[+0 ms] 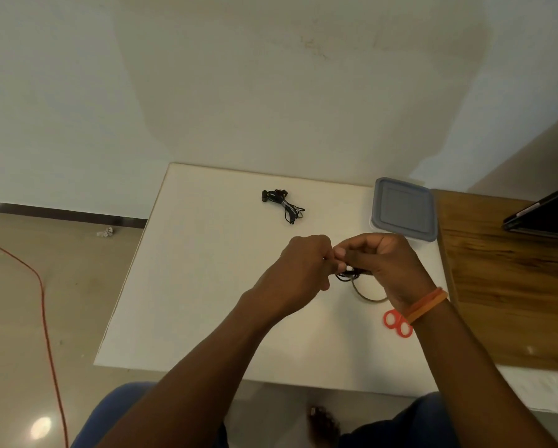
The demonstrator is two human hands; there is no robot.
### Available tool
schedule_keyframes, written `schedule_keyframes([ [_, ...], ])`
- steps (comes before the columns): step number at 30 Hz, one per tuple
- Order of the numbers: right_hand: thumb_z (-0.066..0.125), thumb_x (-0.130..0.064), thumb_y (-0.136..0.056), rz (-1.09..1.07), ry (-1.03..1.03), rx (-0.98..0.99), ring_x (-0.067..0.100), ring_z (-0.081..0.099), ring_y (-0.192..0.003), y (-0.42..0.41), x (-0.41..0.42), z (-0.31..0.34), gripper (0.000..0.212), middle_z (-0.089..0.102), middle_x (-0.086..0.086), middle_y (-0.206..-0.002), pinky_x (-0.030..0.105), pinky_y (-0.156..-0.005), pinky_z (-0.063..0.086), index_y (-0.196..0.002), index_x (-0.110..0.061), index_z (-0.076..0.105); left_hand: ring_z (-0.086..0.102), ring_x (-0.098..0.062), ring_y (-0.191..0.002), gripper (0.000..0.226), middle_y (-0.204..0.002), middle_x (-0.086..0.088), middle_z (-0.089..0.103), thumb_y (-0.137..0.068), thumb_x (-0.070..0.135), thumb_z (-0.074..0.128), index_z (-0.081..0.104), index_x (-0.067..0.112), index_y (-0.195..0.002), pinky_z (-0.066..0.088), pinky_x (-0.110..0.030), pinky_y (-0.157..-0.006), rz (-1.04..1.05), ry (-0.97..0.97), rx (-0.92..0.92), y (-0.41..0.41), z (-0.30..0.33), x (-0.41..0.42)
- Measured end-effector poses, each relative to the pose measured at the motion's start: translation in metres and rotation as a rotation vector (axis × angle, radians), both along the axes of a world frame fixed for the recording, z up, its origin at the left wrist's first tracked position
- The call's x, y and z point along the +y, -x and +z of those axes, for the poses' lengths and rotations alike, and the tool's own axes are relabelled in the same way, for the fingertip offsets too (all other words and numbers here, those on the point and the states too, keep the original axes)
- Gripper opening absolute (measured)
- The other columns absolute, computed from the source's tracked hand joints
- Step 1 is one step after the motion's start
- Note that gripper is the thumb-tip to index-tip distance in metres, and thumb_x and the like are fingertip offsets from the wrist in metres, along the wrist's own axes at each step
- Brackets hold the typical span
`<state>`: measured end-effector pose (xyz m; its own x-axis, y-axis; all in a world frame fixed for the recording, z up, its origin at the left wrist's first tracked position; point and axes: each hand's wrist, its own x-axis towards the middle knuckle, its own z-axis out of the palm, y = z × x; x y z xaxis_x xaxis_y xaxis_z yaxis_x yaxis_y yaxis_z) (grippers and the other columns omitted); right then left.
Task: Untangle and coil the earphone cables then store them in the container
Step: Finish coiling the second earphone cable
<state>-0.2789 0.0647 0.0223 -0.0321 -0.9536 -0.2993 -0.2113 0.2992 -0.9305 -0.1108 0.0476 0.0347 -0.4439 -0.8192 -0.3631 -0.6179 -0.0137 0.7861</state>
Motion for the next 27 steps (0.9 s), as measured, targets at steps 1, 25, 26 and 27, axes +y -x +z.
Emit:
schedule_keyframes([
  [1,0.073,-0.01,-0.081,0.003,0.065,0.021,0.021,0.072,-0.08,-0.002,-0.001,0.0,0.009,0.076,0.006,-0.083,0.032,-0.08,0.057,-0.088,-0.008,0.076,0.054,-0.01,-0.063,0.018,-0.076,-0.01,0.072,-0.096,0.026,0.056,0.056,0.014,-0.083,0.038,-0.027,-0.056,0.025,0.006,0.007,0.0,0.0,0.0],
  [25,0.073,-0.028,-0.077,0.0,0.535,0.352,0.009,0.063,-0.092,-0.021,0.01,0.018,0.015,0.068,-0.008,-0.094,0.018,-0.077,0.049,-0.09,-0.021,0.076,0.03,-0.003,-0.044,0.031,-0.064,0.001,0.055,-0.1,0.016,0.047,0.062,0.015,-0.073,0.029,-0.013,-0.043,0.228,-1.095,0.752,-0.021,-0.004,-0.017],
  [26,0.073,-0.03,-0.077,-0.013,0.548,0.362,0.009,0.062,-0.094,-0.022,0.01,0.019,0.014,0.066,-0.008,-0.097,0.018,-0.077,0.049,-0.089,-0.024,0.076,0.031,-0.002,-0.044,0.027,-0.064,0.002,0.055,-0.098,0.018,0.049,0.064,0.015,-0.075,0.03,-0.012,-0.043,0.221,-1.13,0.804,-0.021,-0.005,-0.017],
  [27,0.073,-0.033,-0.076,-0.025,0.555,0.357,0.008,0.061,-0.096,-0.022,0.01,0.021,0.014,0.065,-0.007,-0.098,0.018,-0.078,0.048,-0.089,-0.027,0.075,0.032,-0.002,-0.044,0.023,-0.064,0.003,0.055,-0.094,0.021,0.052,0.066,0.015,-0.077,0.031,-0.011,-0.043,0.222,-1.162,0.861,-0.022,-0.005,-0.017],
])
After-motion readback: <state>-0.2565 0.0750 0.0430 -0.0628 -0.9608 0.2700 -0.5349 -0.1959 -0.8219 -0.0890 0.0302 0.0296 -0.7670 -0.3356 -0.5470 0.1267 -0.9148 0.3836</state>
